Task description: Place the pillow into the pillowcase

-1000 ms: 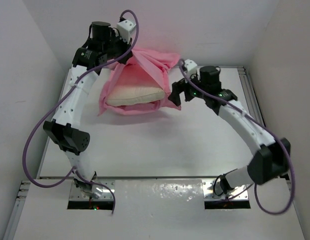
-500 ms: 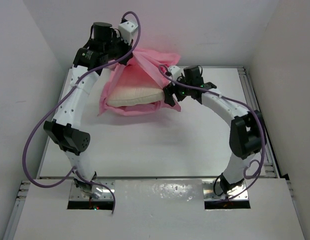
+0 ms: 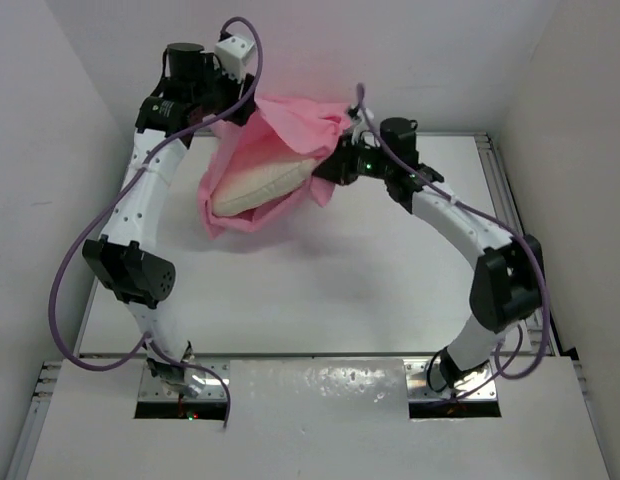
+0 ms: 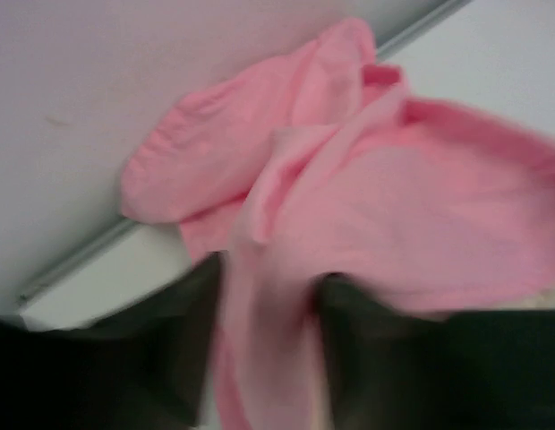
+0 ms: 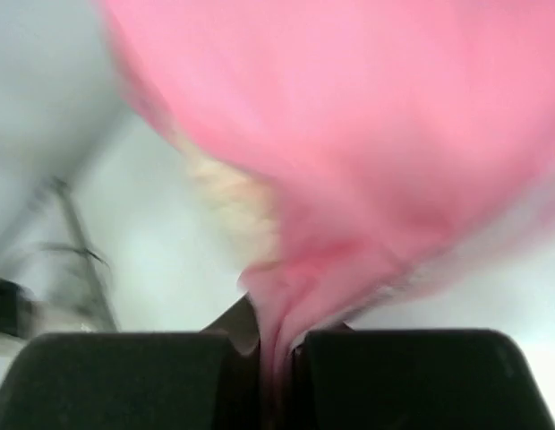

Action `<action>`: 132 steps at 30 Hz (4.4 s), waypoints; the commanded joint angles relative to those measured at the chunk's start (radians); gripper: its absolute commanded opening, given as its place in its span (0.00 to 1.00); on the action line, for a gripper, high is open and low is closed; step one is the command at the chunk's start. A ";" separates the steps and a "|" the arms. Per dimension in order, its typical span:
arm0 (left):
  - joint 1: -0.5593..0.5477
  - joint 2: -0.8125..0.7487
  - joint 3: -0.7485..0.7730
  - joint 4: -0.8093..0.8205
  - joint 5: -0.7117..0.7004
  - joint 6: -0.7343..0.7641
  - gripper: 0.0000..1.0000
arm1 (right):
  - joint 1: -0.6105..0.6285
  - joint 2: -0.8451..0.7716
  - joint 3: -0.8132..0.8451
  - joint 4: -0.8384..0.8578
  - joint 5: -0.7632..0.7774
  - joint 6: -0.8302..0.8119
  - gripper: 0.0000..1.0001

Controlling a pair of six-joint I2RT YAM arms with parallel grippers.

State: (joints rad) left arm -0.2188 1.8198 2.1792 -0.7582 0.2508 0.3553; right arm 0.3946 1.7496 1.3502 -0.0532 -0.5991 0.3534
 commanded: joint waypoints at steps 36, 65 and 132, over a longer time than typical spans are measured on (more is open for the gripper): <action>-0.241 -0.611 -1.071 0.411 -0.516 0.845 1.00 | 0.119 0.219 0.879 0.530 0.722 0.383 0.00; -0.353 0.142 -1.403 2.225 -0.525 1.719 0.70 | 0.110 -0.015 0.537 0.587 0.550 0.411 0.00; 0.062 -0.324 -0.661 0.321 0.153 -0.361 0.00 | 0.073 -0.137 0.584 0.265 0.642 0.233 0.00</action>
State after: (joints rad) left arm -0.2405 1.5108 1.3743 -0.3912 0.4164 -0.0303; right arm 0.5053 1.6787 1.8633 0.0784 0.0074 0.6231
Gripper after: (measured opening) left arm 0.009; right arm 0.002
